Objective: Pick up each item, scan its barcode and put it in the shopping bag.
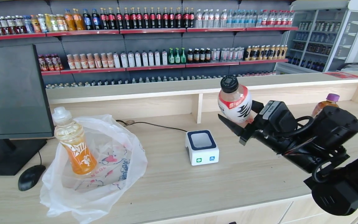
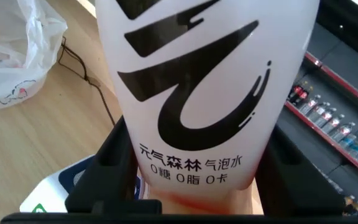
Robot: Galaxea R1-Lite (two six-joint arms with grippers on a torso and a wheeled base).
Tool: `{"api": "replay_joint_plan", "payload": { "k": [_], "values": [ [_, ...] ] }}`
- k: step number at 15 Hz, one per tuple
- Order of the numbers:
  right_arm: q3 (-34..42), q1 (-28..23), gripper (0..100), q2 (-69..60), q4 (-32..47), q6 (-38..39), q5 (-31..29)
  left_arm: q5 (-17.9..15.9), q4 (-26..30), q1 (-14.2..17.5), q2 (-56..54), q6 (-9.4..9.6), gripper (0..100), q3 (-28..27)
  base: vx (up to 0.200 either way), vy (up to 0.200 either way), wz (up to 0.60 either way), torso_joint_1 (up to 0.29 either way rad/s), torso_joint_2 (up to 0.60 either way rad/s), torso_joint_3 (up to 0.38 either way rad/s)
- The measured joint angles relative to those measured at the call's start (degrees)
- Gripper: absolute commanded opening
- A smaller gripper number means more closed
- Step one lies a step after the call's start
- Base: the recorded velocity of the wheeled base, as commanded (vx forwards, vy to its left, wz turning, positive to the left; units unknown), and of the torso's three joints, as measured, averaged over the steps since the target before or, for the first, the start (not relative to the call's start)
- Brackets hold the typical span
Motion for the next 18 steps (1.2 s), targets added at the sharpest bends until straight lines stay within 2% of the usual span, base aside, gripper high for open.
{"api": "replay_joint_plan", "payload": {
  "k": [2,5,8,13,18],
  "values": [
    [0.0,0.7,0,1.5,0.0,-6.5,2.9,0.0,0.1,0.0,0.0,-0.02,100,0.0,0.000,0.000,0.00,0.000,0.00,0.000],
    [-4.7,0.9,0,4.5,0.0,-14.7,8.9,0.0,0.1,0.0,0.0,-0.02,100,0.0,0.000,0.000,0.00,0.000,0.00,0.000],
    [-7.0,1.1,0,7.3,0.0,-21.6,12.1,0.0,0.1,0.0,0.0,-0.02,100,0.0,0.000,0.000,0.00,0.000,0.00,0.000],
    [-10.4,1.1,0,11.7,-0.2,-28.7,19.1,0.0,0.0,0.0,0.0,-0.09,100,0.0,0.000,0.000,0.00,0.000,0.00,0.000],
    [-11.8,1.2,0,15.2,0.1,-34.5,23.6,0.0,0.0,0.0,0.0,-0.18,100,0.0,0.000,0.000,0.00,0.000,0.00,0.000]
  ]
}}
